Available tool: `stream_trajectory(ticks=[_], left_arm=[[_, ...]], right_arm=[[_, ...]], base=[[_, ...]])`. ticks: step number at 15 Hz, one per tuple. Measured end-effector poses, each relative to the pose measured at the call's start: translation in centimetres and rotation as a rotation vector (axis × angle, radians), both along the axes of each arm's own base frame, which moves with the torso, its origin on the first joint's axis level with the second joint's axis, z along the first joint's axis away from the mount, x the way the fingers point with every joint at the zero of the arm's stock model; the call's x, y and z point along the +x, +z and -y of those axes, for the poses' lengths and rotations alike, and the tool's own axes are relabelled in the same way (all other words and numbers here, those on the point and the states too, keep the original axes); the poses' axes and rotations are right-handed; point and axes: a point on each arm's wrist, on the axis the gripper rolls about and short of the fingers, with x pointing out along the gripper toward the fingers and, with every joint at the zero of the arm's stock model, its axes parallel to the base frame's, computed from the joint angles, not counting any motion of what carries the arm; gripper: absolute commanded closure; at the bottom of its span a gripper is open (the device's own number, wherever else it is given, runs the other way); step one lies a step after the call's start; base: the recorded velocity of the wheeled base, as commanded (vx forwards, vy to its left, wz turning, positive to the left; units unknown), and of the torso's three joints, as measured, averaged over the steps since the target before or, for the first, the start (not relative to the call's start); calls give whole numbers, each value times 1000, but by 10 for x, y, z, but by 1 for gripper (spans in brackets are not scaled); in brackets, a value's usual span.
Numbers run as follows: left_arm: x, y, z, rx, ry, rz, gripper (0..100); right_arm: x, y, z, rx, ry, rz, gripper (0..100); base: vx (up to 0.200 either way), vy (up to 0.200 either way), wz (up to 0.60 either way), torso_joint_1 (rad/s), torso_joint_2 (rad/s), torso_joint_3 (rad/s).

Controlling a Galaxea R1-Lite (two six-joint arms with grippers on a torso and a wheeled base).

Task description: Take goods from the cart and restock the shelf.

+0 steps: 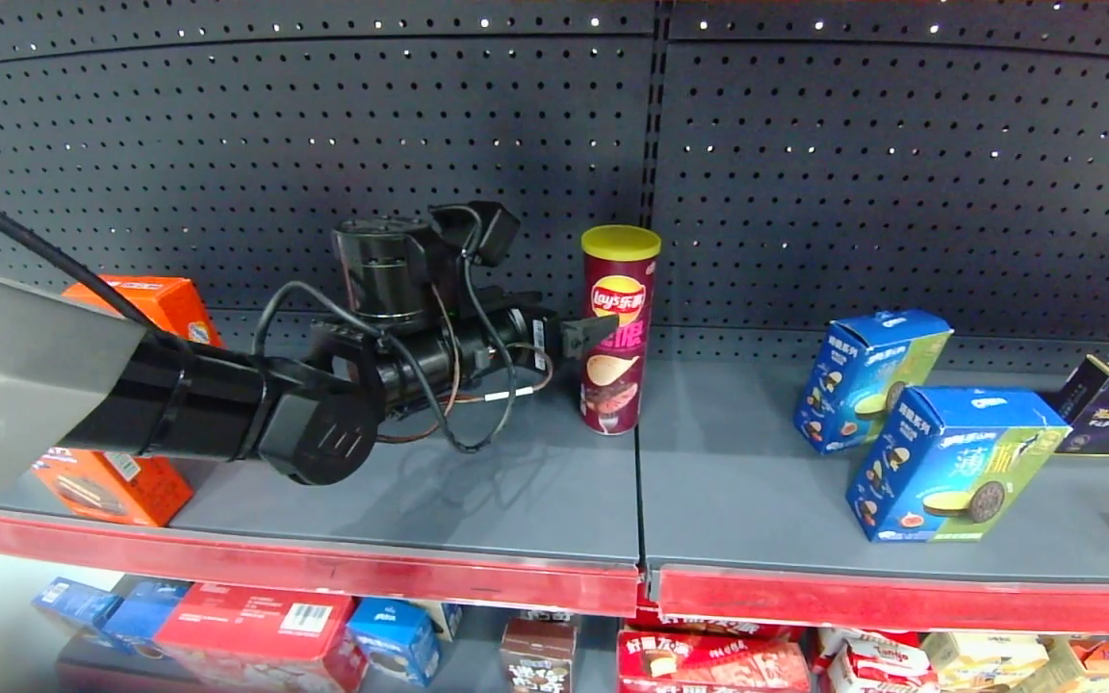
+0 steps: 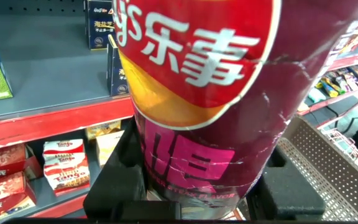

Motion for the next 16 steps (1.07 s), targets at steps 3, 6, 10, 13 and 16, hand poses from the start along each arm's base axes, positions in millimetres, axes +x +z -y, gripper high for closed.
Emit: stream_trajectory(ticks=[3, 6, 10, 13, 16], left_arm=[[6, -2, 5, -3, -4, 6, 0], [7, -4, 10, -3, -14, 5, 0], [9, -5, 17, -6, -54, 9, 0], [11, -8, 23, -6, -65, 8, 0], [18, -9, 28, -10, -67, 15, 0]], right_arm=[[0, -1, 0, 1, 0, -3, 100], [1, -3, 0, 2, -1, -12, 100], [-1, -9, -1, -21, -11, -25, 100], [-5, -16, -2, -25, -10, -52, 100], [-8, -16, -3, -27, -10, -42, 100]], base=[[0, 0, 0, 0, 0, 0], [0, 0, 0, 0, 0, 0], [0, 0, 0, 0, 0, 0], [0, 0, 0, 0, 0, 0], [0, 0, 0, 0, 0, 0]])
